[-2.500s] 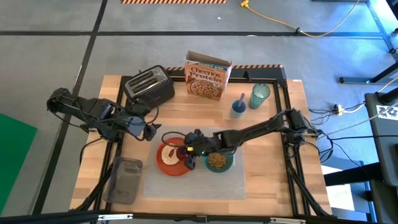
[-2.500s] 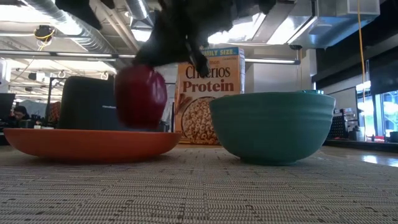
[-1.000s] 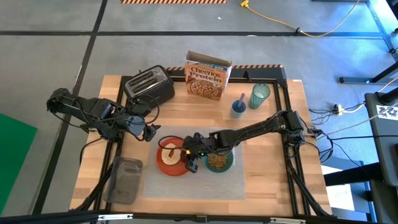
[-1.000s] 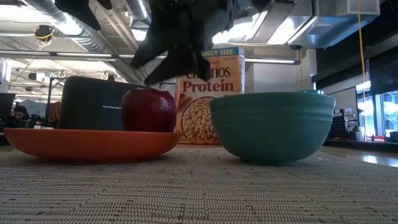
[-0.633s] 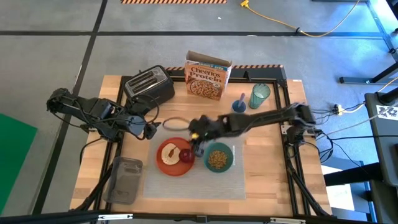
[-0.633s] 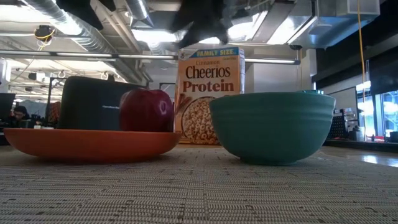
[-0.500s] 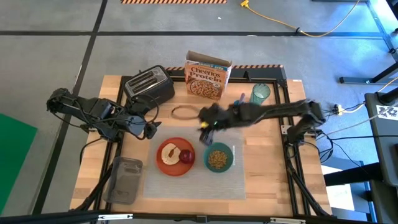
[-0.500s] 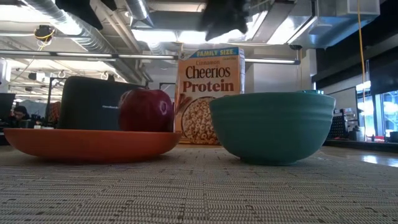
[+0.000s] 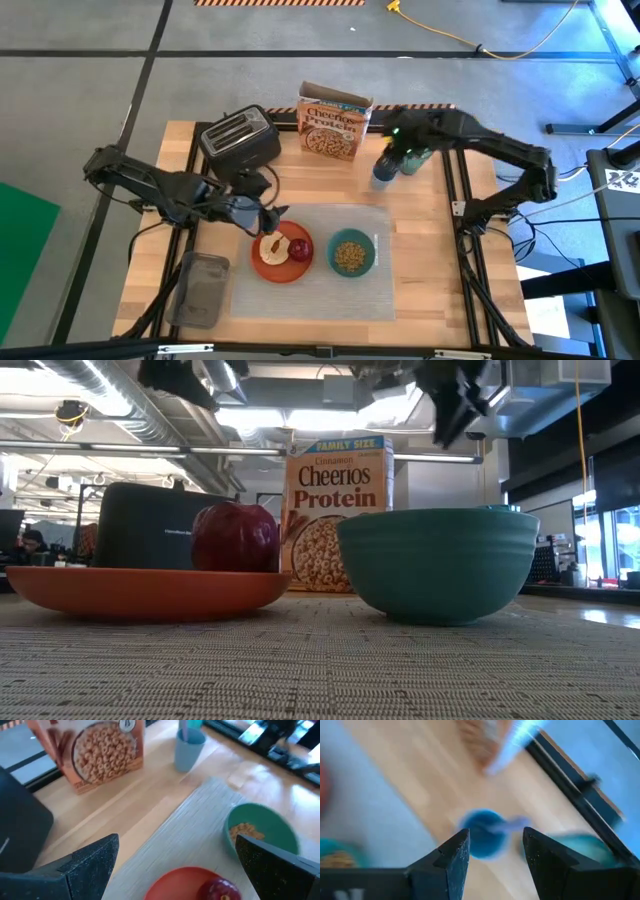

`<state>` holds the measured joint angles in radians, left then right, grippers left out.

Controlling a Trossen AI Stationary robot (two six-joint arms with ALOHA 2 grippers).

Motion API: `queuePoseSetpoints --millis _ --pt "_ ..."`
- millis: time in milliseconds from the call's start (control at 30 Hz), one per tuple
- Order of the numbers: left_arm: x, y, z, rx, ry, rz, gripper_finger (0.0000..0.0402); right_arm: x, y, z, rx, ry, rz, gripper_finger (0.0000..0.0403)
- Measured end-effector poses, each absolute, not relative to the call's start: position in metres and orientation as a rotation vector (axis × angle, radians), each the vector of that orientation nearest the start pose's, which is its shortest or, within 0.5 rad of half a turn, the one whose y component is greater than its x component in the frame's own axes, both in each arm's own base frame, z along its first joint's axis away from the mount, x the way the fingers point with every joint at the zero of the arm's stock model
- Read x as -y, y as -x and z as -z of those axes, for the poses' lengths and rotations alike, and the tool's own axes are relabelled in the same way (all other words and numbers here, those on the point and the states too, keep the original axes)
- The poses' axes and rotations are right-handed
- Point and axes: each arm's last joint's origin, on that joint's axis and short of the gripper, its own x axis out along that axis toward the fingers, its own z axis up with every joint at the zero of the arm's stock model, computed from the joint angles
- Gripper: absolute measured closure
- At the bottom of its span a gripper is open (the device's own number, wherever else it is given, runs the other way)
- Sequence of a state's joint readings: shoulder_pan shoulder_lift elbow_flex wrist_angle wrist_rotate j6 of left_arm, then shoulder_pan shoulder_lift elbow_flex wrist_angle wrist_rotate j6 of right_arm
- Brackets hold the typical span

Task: Arrange a breakfast setting
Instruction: Put the blue cup with rice on the gray placemat to the top right of the orange plate

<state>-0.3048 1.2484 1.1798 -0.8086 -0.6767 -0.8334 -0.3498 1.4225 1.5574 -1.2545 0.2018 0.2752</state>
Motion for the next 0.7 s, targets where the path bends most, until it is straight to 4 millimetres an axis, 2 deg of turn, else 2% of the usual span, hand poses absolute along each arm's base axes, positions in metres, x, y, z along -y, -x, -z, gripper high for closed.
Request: queuePoseSetpoints --millis 167,333,567,700 --pt "0.054 -0.252 -0.311 -0.603 0.403 -0.694 0.0005 0.133 -0.200 -0.360 -1.097 -0.396 0.821 0.0226" --pt "0.048 -0.260 -0.304 -0.621 0.473 -0.729 0.0005 0.169 -0.169 -0.336 -1.167 -0.519 0.938 0.0226" --pt "0.042 -0.261 -0.304 -0.606 0.505 -0.761 0.0005 0.193 -0.141 -0.305 -1.215 -0.644 1.029 0.0226" --pt "0.037 -0.262 -0.304 -0.602 0.511 -0.779 0.0005 0.199 -0.130 -0.292 -1.237 -0.678 0.996 0.0226"
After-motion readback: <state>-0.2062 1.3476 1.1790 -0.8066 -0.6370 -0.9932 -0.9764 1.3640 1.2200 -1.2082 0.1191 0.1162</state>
